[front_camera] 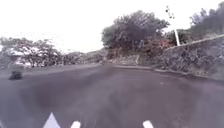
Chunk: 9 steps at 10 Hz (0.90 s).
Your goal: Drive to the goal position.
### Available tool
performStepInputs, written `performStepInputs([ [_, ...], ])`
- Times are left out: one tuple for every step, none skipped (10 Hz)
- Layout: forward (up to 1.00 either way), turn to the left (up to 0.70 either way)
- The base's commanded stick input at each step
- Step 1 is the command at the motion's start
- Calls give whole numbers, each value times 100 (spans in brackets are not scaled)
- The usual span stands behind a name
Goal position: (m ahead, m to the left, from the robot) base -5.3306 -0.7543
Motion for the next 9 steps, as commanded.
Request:
performStepInputs([
  [70, 0],
  [70, 0],
  [70, 0],
  [70, 0],
  [70, 0],
  [70, 0],
  [70, 0],
  [70, 0],
  [70, 0],
])
